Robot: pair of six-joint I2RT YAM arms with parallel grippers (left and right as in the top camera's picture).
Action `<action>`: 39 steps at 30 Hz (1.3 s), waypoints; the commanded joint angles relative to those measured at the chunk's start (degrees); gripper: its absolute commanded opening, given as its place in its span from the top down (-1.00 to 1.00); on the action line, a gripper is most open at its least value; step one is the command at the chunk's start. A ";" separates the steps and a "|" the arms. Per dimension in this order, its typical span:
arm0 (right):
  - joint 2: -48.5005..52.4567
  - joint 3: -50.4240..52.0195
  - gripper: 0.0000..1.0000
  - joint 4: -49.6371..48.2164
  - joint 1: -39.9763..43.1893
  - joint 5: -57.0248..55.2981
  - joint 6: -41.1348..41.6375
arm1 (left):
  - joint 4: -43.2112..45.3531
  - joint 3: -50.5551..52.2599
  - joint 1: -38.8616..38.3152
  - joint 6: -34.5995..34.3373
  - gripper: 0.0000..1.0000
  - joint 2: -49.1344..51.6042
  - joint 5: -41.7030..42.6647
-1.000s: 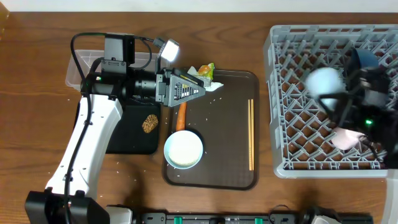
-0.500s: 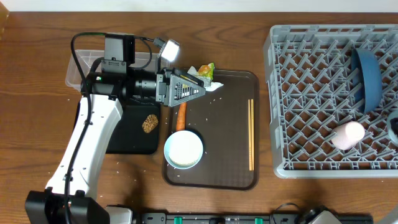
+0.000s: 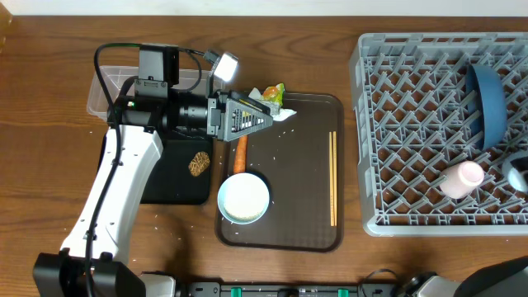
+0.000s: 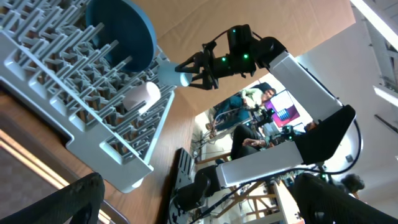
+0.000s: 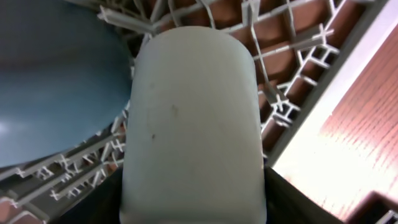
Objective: Sort waste into correct bins and load items into the dishwasher rack
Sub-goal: 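Place the light-blue cup in the dish rack with the right gripper, then reach the left gripper to the white rice bowl and grasp its rim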
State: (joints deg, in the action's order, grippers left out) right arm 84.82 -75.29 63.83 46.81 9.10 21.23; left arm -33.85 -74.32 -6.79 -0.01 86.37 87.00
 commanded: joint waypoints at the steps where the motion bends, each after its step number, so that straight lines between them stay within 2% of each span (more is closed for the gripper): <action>1: 0.70 0.02 -0.33 0.63 0.85 -0.74 0.92 | -0.04 0.11 0.28 0.13 -0.96 -0.33 -4.79; 4: 0.63 -0.04 -0.41 0.24 0.96 -0.90 1.97 | -0.74 0.11 0.28 0.11 -0.96 -0.33 -9.75; 12: -1.40 -0.15 -0.38 -0.44 0.90 5.22 2.29 | -2.60 0.11 0.28 0.15 -0.96 -0.33 -11.02; 16: -3.58 -0.15 -0.34 -1.07 0.07 14.23 -3.76 | -4.90 0.11 0.28 0.20 -0.96 -0.35 -14.29; 20: -8.46 -0.15 -0.34 -2.47 -2.40 23.89 -11.61 | -9.44 0.11 -0.02 0.26 -0.96 -2.10 -25.44; 23: -12.87 -0.15 -0.36 -2.84 -5.27 28.30 -14.01 | -14.27 0.11 -1.77 0.39 -0.96 -5.27 -40.81; 27: -17.46 -0.15 -0.46 -3.23 -10.84 28.85 -14.23 | -22.97 0.13 -8.07 0.33 -0.96 -8.33 -66.12; 28: -18.01 -0.15 -0.47 -3.45 -12.31 28.76 -14.25 | -24.74 0.26 -9.75 0.31 -0.96 -8.31 -69.16; 33: -18.21 -0.13 -0.47 -4.98 -18.49 26.80 -13.99 | -27.39 4.85 -18.51 -2.05 -0.96 -7.06 -70.69; 39: -16.94 -0.13 -0.48 -5.38 -20.37 25.16 -13.55 | -24.94 12.83 -28.04 -3.80 -0.93 -3.89 -72.57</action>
State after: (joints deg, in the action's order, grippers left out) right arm 67.16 -75.29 58.78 27.29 35.31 8.45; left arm -59.59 -64.53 -31.81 -2.00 80.93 17.96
